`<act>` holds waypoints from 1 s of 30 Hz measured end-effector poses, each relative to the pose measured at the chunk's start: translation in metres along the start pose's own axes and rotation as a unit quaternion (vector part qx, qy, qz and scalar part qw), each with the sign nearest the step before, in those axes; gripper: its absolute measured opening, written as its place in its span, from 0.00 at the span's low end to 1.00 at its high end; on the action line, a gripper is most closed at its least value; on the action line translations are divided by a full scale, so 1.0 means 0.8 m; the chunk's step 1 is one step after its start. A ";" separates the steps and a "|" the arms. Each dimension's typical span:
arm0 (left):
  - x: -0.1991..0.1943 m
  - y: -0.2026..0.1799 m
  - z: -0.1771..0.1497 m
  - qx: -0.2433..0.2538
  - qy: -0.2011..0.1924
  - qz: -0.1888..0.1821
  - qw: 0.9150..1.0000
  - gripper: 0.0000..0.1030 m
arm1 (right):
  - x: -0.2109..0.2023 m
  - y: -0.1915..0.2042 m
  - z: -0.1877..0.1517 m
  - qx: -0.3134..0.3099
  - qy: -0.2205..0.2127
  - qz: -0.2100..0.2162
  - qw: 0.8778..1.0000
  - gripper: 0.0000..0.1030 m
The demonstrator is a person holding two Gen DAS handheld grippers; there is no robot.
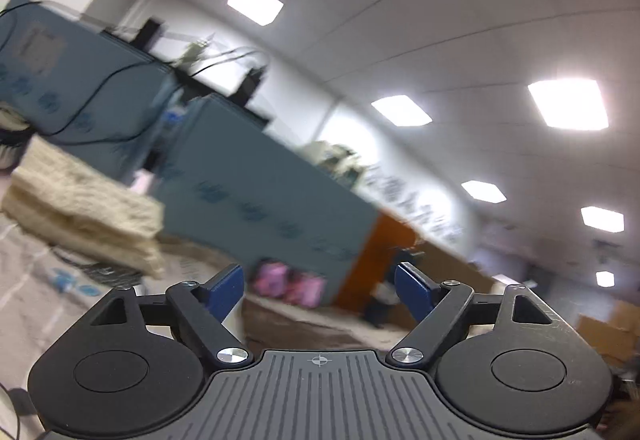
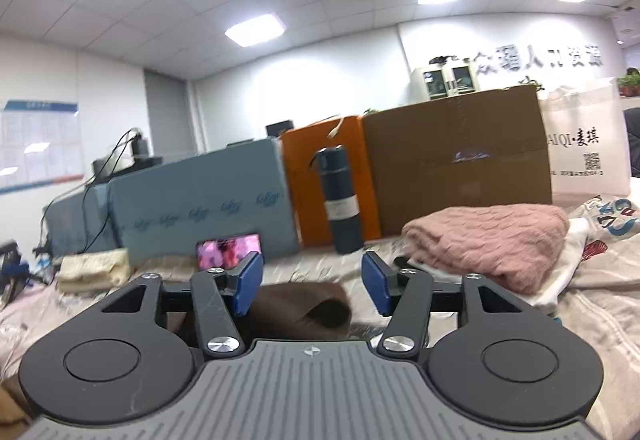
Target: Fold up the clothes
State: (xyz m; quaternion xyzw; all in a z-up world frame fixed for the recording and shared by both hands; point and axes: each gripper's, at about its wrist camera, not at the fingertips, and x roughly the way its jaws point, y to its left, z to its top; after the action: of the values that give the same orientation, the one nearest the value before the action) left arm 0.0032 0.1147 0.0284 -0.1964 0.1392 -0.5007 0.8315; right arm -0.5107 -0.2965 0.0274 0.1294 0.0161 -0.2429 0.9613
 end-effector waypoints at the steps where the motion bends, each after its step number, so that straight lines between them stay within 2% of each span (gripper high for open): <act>1: 0.020 0.002 0.001 0.003 0.012 0.018 1.000 0.82 | 0.002 -0.004 0.002 0.005 -0.005 -0.006 1.000 0.63; 4: 0.081 0.013 0.004 -0.002 0.065 0.054 0.996 0.82 | 0.035 -0.017 0.010 0.023 0.008 -0.026 0.999 0.75; 6: 0.124 0.014 0.001 0.012 0.113 0.074 0.991 0.82 | 0.069 -0.027 0.016 0.040 0.031 -0.028 0.998 0.83; 7: 0.142 0.012 -0.004 0.025 0.139 0.081 0.987 0.82 | 0.085 -0.031 0.019 0.048 0.043 -0.029 0.998 0.83; 10: 0.177 0.005 -0.028 0.050 0.192 0.094 0.976 0.82 | 0.151 -0.040 0.017 0.063 0.120 -0.026 0.990 0.83; 14: 0.219 0.003 -0.039 0.100 0.213 0.095 0.967 0.82 | 0.230 -0.044 -0.001 0.089 0.199 -0.028 0.976 0.83; 17: 0.249 0.007 -0.039 0.106 0.221 0.094 0.965 0.82 | 0.266 -0.043 -0.014 0.102 0.220 -0.036 0.970 0.83; 20: 0.278 0.009 -0.046 0.092 0.248 0.065 0.962 0.81 | 0.292 -0.042 -0.024 0.124 0.243 -0.022 0.962 0.76; 21: 0.285 0.007 -0.050 0.094 0.257 0.055 0.960 0.74 | 0.300 -0.042 -0.027 0.132 0.252 -0.017 0.959 0.67; 22: 0.290 0.003 -0.055 0.100 0.266 0.044 0.958 0.56 | 0.307 -0.038 -0.031 0.127 0.263 -0.014 0.956 0.54; 23: 0.292 -0.002 -0.060 0.114 0.269 0.043 0.956 0.46 | 0.312 -0.032 -0.034 0.116 0.272 -0.022 0.955 0.48; 24: 0.291 -0.008 -0.064 0.131 0.268 0.047 0.953 0.26 | 0.316 -0.027 -0.036 0.102 0.275 -0.028 0.956 0.41; 25: 0.289 -0.014 -0.069 0.148 0.268 0.051 0.951 0.11 | 0.315 -0.025 -0.036 0.095 0.270 -0.024 0.958 0.35; 27: 0.280 -0.024 -0.071 0.167 0.258 0.060 0.950 0.01 | 0.312 -0.020 -0.036 0.084 0.262 -0.017 0.961 0.23; 30: 0.255 -0.046 -0.065 0.187 0.215 0.066 0.956 0.00 | 0.305 -0.005 -0.030 0.049 0.240 -0.017 0.969 0.15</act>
State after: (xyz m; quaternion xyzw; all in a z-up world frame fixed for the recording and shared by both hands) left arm 0.0459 -0.0915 -0.0073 0.0845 0.2319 -0.4920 0.8349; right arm -0.2965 -0.4065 -0.0192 0.2303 0.2367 -0.2213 0.9176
